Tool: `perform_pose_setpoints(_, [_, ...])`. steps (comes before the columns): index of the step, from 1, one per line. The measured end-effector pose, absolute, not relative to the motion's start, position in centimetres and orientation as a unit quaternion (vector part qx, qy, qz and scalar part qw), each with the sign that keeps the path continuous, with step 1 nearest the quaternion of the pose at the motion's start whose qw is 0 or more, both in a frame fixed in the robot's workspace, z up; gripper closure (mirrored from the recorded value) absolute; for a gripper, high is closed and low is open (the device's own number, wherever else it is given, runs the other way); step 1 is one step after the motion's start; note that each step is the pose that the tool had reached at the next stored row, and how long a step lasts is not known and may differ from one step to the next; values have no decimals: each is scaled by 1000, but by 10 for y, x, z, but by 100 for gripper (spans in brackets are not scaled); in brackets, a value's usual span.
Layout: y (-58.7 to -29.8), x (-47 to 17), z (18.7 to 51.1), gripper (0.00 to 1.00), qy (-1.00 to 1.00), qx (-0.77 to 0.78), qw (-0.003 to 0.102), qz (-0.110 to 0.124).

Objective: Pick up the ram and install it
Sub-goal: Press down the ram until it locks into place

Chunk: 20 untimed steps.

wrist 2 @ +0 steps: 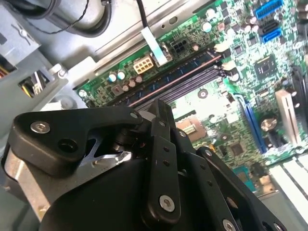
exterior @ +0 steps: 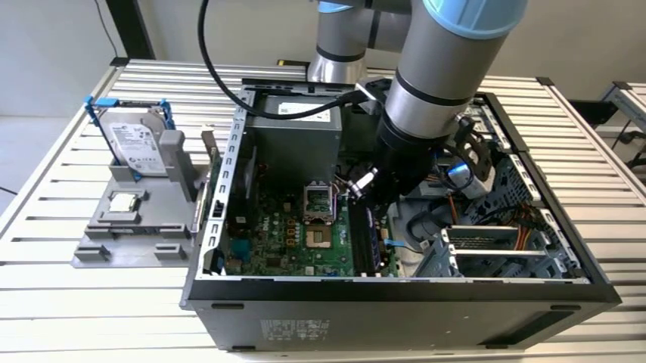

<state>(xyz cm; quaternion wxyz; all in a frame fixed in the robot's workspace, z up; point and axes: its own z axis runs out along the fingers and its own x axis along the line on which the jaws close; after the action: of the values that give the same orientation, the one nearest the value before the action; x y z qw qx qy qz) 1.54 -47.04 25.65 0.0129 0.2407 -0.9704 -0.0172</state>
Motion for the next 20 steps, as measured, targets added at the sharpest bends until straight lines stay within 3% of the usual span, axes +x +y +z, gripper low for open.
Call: perform_pose_setpoints(20, [-470,15,257,100,-919,395,16,-15])
